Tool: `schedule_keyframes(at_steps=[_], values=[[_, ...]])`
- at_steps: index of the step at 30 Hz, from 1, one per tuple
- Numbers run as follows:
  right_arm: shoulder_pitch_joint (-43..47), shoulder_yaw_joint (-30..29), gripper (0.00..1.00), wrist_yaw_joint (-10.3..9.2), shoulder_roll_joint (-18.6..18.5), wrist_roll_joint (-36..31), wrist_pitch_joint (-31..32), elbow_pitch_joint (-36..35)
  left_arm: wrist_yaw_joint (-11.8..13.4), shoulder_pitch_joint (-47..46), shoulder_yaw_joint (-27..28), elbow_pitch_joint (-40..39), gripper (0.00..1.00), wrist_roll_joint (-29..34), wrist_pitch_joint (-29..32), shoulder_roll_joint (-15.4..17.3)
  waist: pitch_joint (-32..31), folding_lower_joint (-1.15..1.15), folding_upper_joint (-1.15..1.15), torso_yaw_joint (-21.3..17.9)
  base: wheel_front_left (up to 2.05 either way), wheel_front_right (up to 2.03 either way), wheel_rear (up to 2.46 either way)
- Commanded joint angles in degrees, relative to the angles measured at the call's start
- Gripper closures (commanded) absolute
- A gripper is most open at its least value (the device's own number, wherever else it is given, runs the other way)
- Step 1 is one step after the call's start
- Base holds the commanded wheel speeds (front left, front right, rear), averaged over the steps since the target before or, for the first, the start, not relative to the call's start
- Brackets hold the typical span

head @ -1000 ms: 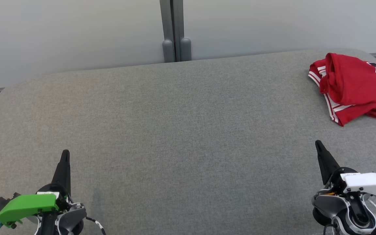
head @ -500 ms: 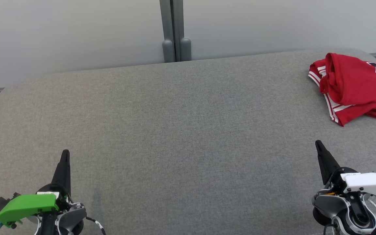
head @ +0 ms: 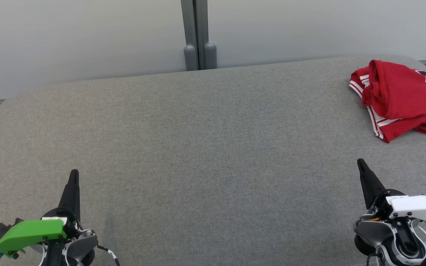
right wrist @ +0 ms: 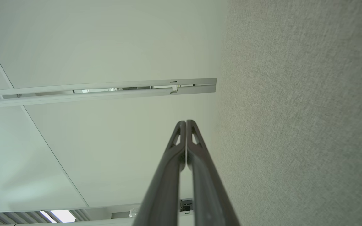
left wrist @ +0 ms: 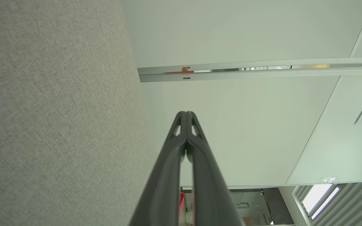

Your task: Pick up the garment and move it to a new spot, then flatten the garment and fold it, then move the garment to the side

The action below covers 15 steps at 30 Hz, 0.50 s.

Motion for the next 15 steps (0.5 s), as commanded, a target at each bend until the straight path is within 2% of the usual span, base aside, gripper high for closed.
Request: schedule_keyframes(at_steps=[1, 15], values=[[-0.36, -0.12, 1.0, 0.04, -0.09, 0.23, 0.13, -0.2, -0.24, -0.65, 0.15, -0.15, 1.0, -0.16, 0.19, 0.02, 0.0, 0.0, 0.0, 0.0, 0.0, 0.0, 0.0], [-0.36, -0.15, 1.0, 0.04, -0.05, 0.18, 0.17, -0.19, -0.24, -0.65, 0.15, -0.16, 1.0, -0.16, 0.18, 0.02, 0.0, 0.0, 0.0, 0.0, 0.0, 0.0, 0.0]])
